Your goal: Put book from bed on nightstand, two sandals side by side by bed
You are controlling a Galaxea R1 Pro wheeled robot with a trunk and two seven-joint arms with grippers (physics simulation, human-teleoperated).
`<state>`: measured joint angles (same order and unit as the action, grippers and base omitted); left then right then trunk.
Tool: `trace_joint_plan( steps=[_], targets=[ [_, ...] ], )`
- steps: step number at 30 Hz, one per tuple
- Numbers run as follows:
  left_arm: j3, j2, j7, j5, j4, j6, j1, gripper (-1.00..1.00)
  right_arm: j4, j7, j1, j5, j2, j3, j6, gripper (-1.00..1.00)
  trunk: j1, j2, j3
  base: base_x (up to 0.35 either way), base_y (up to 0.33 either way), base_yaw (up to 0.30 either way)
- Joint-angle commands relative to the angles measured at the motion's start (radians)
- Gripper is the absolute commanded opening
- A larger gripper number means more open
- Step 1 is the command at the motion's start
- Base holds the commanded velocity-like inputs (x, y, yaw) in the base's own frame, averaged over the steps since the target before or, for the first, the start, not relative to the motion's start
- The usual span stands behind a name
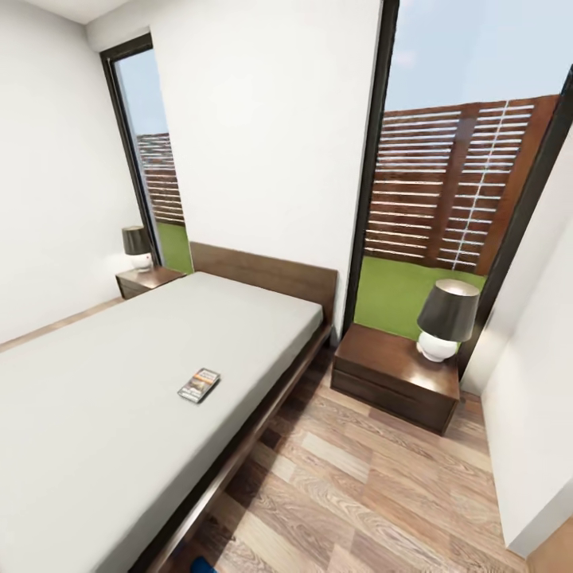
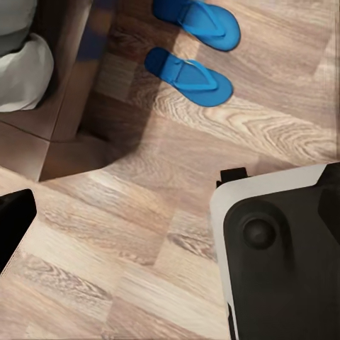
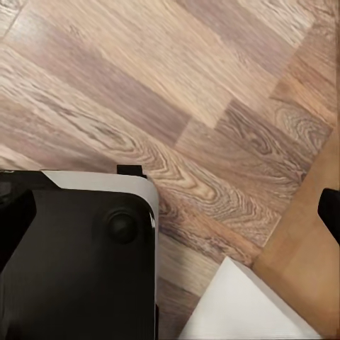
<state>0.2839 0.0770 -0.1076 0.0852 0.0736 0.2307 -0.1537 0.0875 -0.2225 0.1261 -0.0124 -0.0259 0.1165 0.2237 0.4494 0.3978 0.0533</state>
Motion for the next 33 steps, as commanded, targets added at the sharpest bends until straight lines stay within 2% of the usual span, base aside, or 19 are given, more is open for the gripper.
trace_joint_plan(
  steps=[1, 33],
  targets=[
    [0.009, 0.0, -0.003, 0.009, 0.0, 0.003, -0.001, 1.0, -0.001, -0.006, 0.001, -0.001, 0.0, 0.008, 0.002, 1.0, 0.001, 0.002, 0.002, 0.0, 0.0, -0.295],
    [0.009, 0.001, -0.003, 0.007, 0.0, 0.003, 0.0, 1.0, -0.002, -0.006, 0.001, -0.001, 0.0, 0.008, 0.002, 1.0, 0.001, 0.002, 0.002, 0.0, 0.0, -0.297]
  ],
)
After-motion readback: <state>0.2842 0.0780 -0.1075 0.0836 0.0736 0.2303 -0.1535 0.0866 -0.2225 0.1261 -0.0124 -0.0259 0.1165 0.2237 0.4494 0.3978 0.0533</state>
